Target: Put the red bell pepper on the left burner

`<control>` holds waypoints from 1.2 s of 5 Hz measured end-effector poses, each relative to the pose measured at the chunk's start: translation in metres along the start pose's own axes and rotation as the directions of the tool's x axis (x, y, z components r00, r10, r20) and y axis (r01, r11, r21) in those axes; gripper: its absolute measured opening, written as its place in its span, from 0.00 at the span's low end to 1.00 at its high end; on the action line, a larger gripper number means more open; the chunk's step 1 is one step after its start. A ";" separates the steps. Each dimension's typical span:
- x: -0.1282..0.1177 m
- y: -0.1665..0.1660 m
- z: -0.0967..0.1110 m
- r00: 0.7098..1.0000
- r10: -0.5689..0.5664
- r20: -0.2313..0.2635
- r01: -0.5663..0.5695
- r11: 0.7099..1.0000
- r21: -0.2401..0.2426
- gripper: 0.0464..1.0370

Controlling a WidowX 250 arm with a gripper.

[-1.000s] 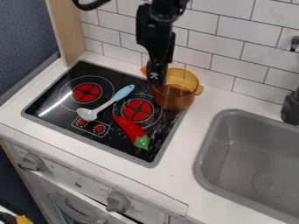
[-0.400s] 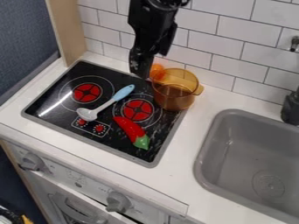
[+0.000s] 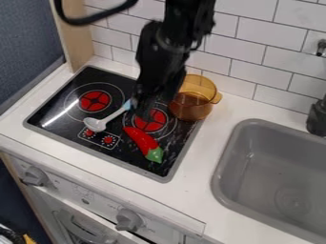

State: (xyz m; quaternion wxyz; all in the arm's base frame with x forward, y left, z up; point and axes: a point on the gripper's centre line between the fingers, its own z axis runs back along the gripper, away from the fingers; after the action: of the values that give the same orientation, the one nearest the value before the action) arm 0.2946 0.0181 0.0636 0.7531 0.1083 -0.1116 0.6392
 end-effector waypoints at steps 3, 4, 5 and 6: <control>-0.018 0.014 -0.070 0.985 -0.137 -0.105 0.147 0.986 0.084 0.96; -0.015 0.005 -0.078 0.977 -0.164 -0.137 0.167 0.986 0.013 0.96; -0.016 -0.002 -0.078 0.971 -0.195 -0.140 0.191 0.981 -0.039 0.96; -0.019 -0.007 -0.084 0.964 -0.227 -0.141 0.220 0.973 -0.065 0.91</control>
State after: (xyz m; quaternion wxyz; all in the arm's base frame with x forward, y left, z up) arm 0.3009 0.0249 -0.0218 0.8291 0.0543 -0.0581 0.5534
